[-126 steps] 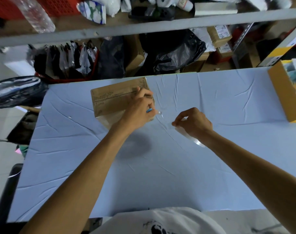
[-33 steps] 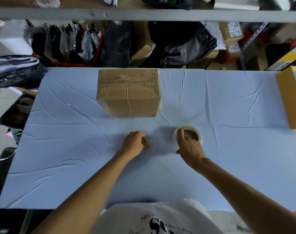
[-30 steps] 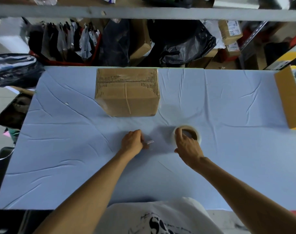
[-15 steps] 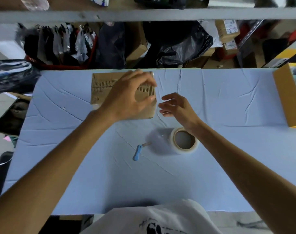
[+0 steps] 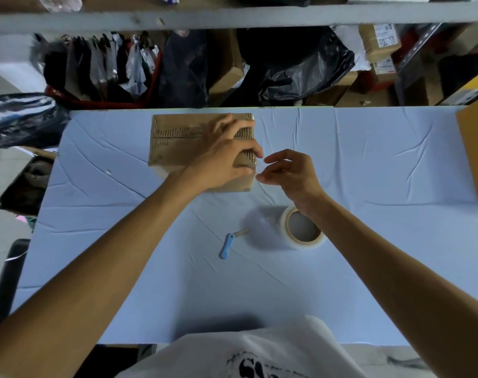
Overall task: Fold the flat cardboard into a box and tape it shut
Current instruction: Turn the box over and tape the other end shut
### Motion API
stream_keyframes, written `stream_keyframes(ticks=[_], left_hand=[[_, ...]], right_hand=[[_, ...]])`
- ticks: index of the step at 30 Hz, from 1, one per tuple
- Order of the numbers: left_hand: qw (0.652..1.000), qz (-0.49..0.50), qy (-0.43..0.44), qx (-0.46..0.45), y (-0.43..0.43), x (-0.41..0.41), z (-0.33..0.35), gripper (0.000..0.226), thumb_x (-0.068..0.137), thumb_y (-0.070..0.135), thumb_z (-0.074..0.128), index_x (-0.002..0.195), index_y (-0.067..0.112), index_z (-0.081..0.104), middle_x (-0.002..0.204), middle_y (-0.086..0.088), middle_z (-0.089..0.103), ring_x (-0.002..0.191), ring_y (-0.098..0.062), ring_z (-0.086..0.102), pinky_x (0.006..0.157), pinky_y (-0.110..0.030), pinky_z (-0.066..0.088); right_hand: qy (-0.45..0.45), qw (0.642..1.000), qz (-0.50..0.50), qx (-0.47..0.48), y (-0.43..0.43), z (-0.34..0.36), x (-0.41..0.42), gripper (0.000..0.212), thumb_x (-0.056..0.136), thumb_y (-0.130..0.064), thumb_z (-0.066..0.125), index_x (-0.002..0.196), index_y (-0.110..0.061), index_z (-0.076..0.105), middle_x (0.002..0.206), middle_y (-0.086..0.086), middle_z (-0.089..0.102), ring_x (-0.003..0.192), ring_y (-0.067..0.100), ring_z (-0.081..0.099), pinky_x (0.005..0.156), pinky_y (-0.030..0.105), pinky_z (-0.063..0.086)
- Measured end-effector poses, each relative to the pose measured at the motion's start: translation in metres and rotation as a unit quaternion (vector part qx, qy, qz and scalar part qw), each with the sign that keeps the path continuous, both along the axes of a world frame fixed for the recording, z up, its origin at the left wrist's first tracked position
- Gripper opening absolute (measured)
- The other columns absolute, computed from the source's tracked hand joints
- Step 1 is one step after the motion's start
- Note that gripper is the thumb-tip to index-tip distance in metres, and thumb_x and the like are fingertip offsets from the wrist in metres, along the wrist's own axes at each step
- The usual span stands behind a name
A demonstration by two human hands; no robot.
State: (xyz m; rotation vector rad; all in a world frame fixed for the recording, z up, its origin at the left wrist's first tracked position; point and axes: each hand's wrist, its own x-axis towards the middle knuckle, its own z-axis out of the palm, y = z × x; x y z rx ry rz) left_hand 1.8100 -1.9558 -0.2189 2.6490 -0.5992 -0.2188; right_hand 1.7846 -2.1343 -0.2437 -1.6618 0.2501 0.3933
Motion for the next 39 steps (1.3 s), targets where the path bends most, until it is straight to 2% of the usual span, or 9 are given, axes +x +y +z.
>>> stream_keyframes(ticks=[7, 14, 20, 25, 28, 31, 34, 37, 39], left_hand=[[0.999, 0.003, -0.044, 0.023, -0.005, -0.002, -0.007, 0.022, 0.074, 0.028, 0.075, 0.094, 0.03, 0.065, 0.146, 0.001, 0.039, 0.14, -0.037, 0.018, 0.11, -0.058, 0.016], [1.0, -0.014, -0.002, 0.008, 0.002, 0.002, -0.001, 0.04, 0.074, 0.04, 0.075, 0.112, 0.035, 0.064, 0.152, 0.004, 0.03, 0.145, -0.032, 0.008, 0.116, -0.053, 0.007], [1.0, -0.002, -0.011, 0.003, -0.001, 0.0, -0.003, 0.026, 0.079, 0.04, 0.071, 0.104, 0.035, 0.066, 0.15, 0.004, 0.034, 0.144, -0.033, 0.01, 0.115, -0.057, 0.008], [0.999, 0.011, -0.03, 0.0, -0.005, 0.0, -0.008, 0.017, 0.08, 0.031, 0.07, 0.096, 0.029, 0.066, 0.147, 0.001, 0.039, 0.143, -0.035, 0.013, 0.113, -0.06, 0.01], [0.999, 0.019, -0.048, 0.013, -0.008, 0.0, -0.008, 0.018, 0.078, 0.03, 0.071, 0.096, 0.028, 0.065, 0.145, 0.001, 0.041, 0.142, -0.035, 0.016, 0.111, -0.063, 0.012], [0.999, 0.013, -0.043, 0.015, -0.004, 0.001, -0.01, 0.039, 0.078, 0.033, 0.072, 0.115, 0.032, 0.06, 0.148, 0.002, 0.038, 0.144, -0.033, 0.016, 0.114, -0.06, 0.01], [1.0, 0.02, 0.0, -0.014, 0.002, 0.006, -0.006, 0.076, 0.072, 0.034, 0.079, 0.138, 0.029, 0.041, 0.151, 0.003, 0.035, 0.144, -0.029, 0.016, 0.115, -0.049, 0.007], [0.999, 0.027, -0.007, -0.015, 0.001, 0.006, -0.004, 0.074, 0.072, 0.032, 0.079, 0.136, 0.021, 0.045, 0.151, 0.003, 0.034, 0.145, -0.026, 0.016, 0.116, -0.048, 0.007], [0.998, 0.038, -0.01, -0.052, -0.001, 0.003, -0.004, 0.071, 0.071, 0.029, 0.081, 0.133, 0.016, 0.051, 0.149, -0.002, 0.036, 0.143, -0.025, 0.021, 0.118, -0.044, 0.012]], right_hand=[[-0.075, 0.994, 0.01, -0.073, -0.001, -0.007, 0.005, 0.027, 0.068, 0.005, 0.081, 0.088, 0.003, 0.064, 0.069, 0.013, 0.067, 0.059, 0.017, 0.062, 0.073, 0.039, 0.056], [-0.027, 0.999, -0.003, -0.036, -0.001, -0.006, 0.0, 0.019, 0.067, 0.005, 0.08, 0.075, -0.003, 0.065, 0.06, 0.007, 0.064, 0.051, 0.01, 0.059, 0.053, 0.02, 0.049], [0.019, 0.998, -0.047, -0.03, 0.005, -0.009, 0.004, 0.025, 0.063, 0.003, 0.083, 0.073, -0.006, 0.061, 0.063, 0.006, 0.065, 0.05, 0.005, 0.06, 0.047, 0.015, 0.046], [-0.052, 0.989, -0.064, -0.124, 0.014, -0.009, 0.009, 0.028, 0.06, -0.005, 0.086, 0.068, -0.015, 0.062, 0.069, 0.001, 0.069, 0.059, 0.009, 0.064, 0.056, 0.024, 0.052], [-0.053, 0.965, -0.133, -0.221, 0.015, -0.009, 0.003, 0.014, 0.074, -0.016, 0.078, 0.078, -0.018, 0.064, 0.072, -0.012, 0.065, 0.068, 0.007, 0.062, 0.063, 0.029, 0.05], [-0.048, 0.97, -0.131, -0.197, 0.012, -0.007, -0.009, 0.009, 0.084, -0.02, 0.068, 0.086, -0.011, 0.065, 0.078, -0.002, 0.068, 0.071, 0.018, 0.065, 0.071, 0.04, 0.056], [-0.066, 0.974, -0.099, -0.191, 0.017, 0.0, -0.022, 0.01, 0.083, -0.017, 0.066, 0.084, -0.011, 0.073, 0.073, -0.003, 0.07, 0.068, 0.012, 0.065, 0.063, 0.027, 0.053], [-0.066, 0.978, -0.101, -0.168, 0.029, 0.003, -0.026, 0.012, 0.083, -0.019, 0.069, 0.089, -0.01, 0.076, 0.072, -0.007, 0.068, 0.061, 0.0, 0.058, 0.052, 0.004, 0.039], [-0.076, 0.979, -0.102, -0.158, 0.035, 0.006, -0.026, 0.014, 0.085, -0.016, 0.067, 0.076, -0.007, 0.072, 0.06, -0.002, 0.056, 0.048, 0.007, 0.041, 0.044, 0.012, 0.032]])
